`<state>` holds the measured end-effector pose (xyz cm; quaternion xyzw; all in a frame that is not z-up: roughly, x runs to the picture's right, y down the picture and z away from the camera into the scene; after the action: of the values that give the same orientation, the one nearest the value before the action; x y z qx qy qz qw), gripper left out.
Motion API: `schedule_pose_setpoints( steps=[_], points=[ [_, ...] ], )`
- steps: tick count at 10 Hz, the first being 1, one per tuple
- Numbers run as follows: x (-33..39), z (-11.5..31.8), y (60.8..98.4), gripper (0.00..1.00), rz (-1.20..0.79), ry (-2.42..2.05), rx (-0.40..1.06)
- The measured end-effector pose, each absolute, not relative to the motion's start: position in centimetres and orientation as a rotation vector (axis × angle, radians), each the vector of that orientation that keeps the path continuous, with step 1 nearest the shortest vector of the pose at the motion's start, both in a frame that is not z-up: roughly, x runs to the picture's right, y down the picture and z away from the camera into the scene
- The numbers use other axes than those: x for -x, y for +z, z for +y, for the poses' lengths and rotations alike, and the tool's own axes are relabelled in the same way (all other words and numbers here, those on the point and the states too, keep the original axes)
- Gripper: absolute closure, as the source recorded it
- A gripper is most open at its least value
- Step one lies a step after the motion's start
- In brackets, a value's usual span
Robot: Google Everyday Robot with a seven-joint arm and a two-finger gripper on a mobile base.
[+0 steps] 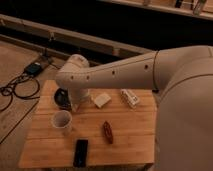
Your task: Place the pepper in the ceramic bowl
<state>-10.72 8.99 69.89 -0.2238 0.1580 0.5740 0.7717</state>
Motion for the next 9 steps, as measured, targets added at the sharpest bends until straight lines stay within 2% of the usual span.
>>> schedule_pose_setpoints(
  steps=[4, 9],
  points=[
    [10.7, 10.9, 69.0, 0.35, 0.366, 1.218, 0.535],
    [10.5, 11.0, 68.9, 0.35, 0.390, 1.214, 0.553]
  ],
)
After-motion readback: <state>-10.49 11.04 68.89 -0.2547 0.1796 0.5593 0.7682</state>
